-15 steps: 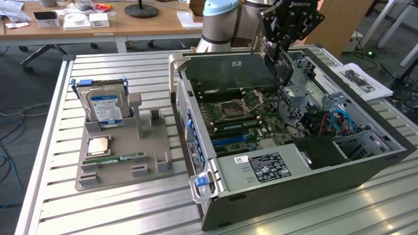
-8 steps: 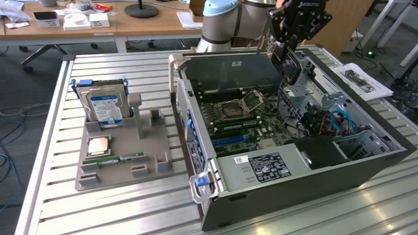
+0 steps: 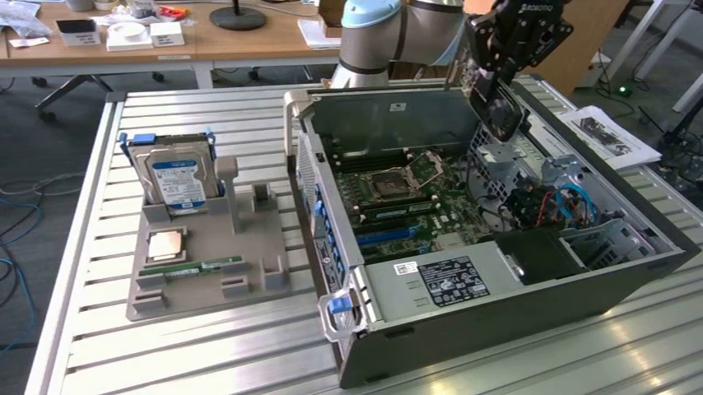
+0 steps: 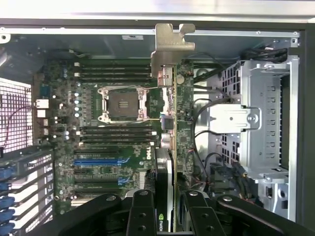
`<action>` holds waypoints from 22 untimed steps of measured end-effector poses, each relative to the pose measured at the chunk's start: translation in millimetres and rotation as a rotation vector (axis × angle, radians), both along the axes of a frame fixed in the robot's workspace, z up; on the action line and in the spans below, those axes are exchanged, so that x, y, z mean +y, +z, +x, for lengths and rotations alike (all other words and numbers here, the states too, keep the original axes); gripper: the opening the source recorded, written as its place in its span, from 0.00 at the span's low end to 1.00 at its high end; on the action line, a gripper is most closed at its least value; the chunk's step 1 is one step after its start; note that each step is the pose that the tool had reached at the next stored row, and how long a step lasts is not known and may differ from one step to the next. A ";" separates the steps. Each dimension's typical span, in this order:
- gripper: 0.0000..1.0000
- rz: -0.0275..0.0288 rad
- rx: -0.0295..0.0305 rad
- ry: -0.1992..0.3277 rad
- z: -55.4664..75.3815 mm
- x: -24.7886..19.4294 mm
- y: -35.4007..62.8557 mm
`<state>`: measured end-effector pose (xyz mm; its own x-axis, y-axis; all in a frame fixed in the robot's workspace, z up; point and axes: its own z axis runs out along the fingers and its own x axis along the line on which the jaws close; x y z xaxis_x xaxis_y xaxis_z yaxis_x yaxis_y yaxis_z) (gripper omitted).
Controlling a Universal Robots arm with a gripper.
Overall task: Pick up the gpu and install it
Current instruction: 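Pick up the gpu and move the gpu toward the slot, then insert the gpu into the slot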
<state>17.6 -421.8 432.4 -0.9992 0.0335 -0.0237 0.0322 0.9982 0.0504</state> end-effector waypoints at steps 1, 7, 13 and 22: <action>0.27 0.0000 0.0000 0.000 2.6 0.0 0.0; 0.27 0.0000 0.0000 0.000 17.2 0.0 0.0; 0.27 -0.0002 0.0001 0.000 24.3 0.0 0.0; 0.27 -0.0001 0.0000 0.000 24.3 0.0 0.0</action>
